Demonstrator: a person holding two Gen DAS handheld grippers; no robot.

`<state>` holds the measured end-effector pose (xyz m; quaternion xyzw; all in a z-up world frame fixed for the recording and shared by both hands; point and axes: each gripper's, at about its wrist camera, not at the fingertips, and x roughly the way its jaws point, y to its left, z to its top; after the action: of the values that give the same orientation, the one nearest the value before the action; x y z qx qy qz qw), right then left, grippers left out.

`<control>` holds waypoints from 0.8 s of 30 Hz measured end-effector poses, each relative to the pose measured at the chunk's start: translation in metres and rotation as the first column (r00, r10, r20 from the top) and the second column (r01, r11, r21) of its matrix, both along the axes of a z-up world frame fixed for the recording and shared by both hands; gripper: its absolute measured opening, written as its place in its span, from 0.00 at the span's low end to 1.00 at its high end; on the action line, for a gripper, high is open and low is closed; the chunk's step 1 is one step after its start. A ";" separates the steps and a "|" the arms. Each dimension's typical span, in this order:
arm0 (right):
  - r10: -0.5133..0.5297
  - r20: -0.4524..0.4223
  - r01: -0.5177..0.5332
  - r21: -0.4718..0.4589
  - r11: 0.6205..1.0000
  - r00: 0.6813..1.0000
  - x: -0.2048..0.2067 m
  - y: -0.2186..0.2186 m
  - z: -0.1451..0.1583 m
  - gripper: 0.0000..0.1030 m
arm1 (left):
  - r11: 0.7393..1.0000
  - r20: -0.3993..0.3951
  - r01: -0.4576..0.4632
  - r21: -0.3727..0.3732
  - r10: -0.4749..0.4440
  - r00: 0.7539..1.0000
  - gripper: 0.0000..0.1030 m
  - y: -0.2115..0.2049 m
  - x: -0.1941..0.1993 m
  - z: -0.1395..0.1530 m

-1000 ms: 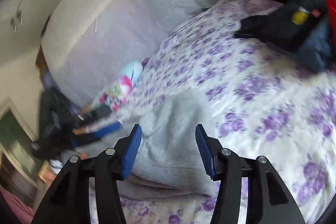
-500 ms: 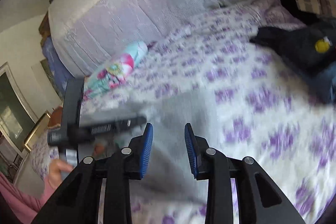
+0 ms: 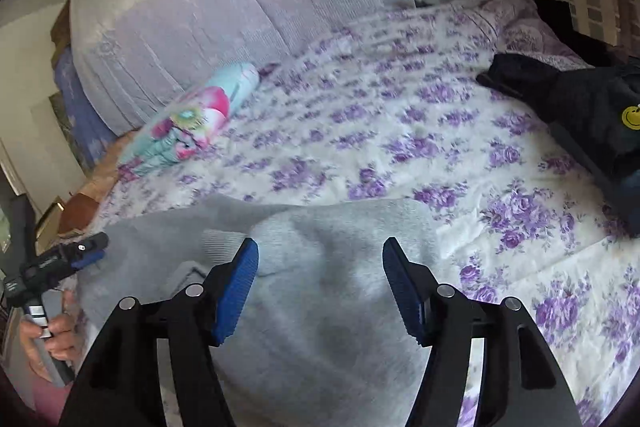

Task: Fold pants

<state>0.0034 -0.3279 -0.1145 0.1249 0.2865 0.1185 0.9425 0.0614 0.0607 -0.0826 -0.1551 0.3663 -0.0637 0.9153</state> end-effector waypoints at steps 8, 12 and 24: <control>-0.021 0.035 0.030 -0.271 0.962 0.999 -0.028 0.054 -0.023 0.75 | 1.000 0.043 0.011 0.012 -0.012 0.999 0.86 0.016 -0.019 0.001; 0.092 0.189 -0.058 -0.179 0.982 0.978 -0.062 0.070 0.003 0.81 | 0.997 0.125 -0.069 -0.019 0.071 0.990 0.95 0.056 -0.039 0.024; 0.424 0.140 -0.368 -0.305 0.878 0.895 -0.086 0.191 0.002 0.82 | 0.952 -0.024 -0.286 -0.111 0.286 0.958 0.96 0.150 -0.057 -0.019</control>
<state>-0.0829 -0.1372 -0.1130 -0.0792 0.2220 0.2814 0.9302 0.0041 0.2110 -0.1019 -0.2586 0.3393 0.0493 0.9031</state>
